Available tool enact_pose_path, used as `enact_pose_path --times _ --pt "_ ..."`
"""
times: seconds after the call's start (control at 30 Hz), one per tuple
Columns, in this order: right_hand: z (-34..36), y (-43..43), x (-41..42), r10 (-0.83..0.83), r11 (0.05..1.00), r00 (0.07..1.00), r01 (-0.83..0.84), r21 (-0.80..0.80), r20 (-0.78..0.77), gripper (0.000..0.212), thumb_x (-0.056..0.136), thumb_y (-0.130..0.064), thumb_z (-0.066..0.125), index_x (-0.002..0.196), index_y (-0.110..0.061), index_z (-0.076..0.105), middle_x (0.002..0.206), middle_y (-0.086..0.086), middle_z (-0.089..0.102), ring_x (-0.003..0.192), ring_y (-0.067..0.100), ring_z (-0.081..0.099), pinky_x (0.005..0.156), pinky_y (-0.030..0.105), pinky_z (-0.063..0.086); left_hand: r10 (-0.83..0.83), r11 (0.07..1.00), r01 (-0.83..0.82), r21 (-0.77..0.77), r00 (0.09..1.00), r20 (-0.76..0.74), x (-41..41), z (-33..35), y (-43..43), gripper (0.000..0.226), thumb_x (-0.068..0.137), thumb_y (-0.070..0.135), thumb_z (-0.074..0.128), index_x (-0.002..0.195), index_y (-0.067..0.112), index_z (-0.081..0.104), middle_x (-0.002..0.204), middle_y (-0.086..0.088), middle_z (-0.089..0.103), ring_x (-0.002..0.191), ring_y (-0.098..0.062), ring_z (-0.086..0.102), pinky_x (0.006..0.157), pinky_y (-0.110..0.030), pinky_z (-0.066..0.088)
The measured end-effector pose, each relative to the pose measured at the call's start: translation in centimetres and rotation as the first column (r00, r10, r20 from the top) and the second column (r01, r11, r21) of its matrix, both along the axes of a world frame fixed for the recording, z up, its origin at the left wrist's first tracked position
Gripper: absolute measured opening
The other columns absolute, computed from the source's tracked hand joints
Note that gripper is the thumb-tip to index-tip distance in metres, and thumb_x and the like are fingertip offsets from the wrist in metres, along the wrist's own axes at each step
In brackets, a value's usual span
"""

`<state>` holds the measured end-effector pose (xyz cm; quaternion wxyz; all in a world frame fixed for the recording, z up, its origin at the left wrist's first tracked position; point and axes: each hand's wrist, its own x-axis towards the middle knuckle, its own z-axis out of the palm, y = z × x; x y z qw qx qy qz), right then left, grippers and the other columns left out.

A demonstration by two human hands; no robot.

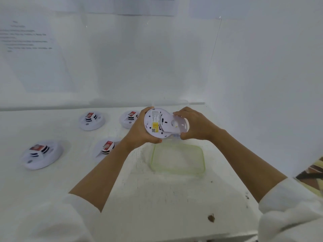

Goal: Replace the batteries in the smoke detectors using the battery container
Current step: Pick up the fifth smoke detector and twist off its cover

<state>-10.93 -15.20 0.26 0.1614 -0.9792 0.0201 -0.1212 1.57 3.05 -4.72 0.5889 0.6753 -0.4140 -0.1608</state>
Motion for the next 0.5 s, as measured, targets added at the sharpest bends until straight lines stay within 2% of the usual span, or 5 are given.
enact_pose_path --times 0.1,0.2,0.3,0.4,0.5 --pt "-0.8 0.3 -1.8 -0.056 0.998 0.998 0.056 0.029 -0.014 0.074 0.061 -0.013 0.077 0.13 -0.01 0.049 0.114 0.006 0.052 0.104 0.021 0.051 0.087 0.021 0.037 0.021 1.0 -0.021 -0.012 1.0 -0.006 -0.8 0.0 1.2 0.102 0.043 -0.001 0.081 0.132 0.015 0.033 0.121 0.009 0.049 0.104 0.008 0.054 0.074 -0.015 0.051" --pt "-1.6 1.1 -3.5 -0.1 0.992 0.994 0.102 0.072 -0.031 0.073 0.061 -0.012 0.078 0.129 -0.012 0.051 0.114 0.006 0.052 0.099 0.017 0.05 0.085 0.019 0.036 0.015 1.0 -0.015 0.006 1.0 0.005 -1.8 -0.3 2.9 0.102 0.044 0.0 0.082 0.133 0.011 0.033 0.12 0.01 0.049 0.108 0.004 0.052 0.08 -0.017 0.05" --pt "-2.8 2.4 -5.0 -0.135 0.978 0.989 0.143 0.149 -0.064 0.072 0.061 -0.009 0.077 0.128 -0.013 0.051 0.114 0.006 0.052 0.095 0.013 0.047 0.086 0.02 0.037 0.006 1.0 -0.006 0.02 1.0 -0.019 -3.1 -0.7 4.7 0.104 0.045 0.0 0.082 0.134 0.015 0.031 0.124 0.008 0.049 0.11 0.005 0.051 0.082 -0.018 0.051" --pt "-4.0 3.4 -6.1 -0.165 0.965 0.98 0.184 0.188 -0.112 0.071 0.061 -0.007 0.077 0.128 -0.014 0.052 0.115 0.007 0.052 0.101 0.017 0.049 0.088 0.022 0.038 0.022 1.0 -0.022 0.013 0.999 -0.045 -4.3 -1.2 6.3 0.106 0.045 0.001 0.081 0.137 0.012 0.029 0.126 0.002 0.049 0.11 0.003 0.052 0.078 -0.017 0.051" --pt "-4.9 4.3 -6.6 -0.18 0.961 0.968 0.211 0.178 -0.175 0.068 0.064 -0.01 0.076 0.128 -0.016 0.052 0.118 0.005 0.052 0.105 0.017 0.049 0.091 0.023 0.038 0.046 0.999 -0.045 0.028 0.998 -0.048 -5.0 -1.5 7.7 0.105 0.044 0.002 0.081 0.135 0.015 0.03 0.124 0.006 0.05 0.11 0.002 0.052 0.079 -0.02 0.052"
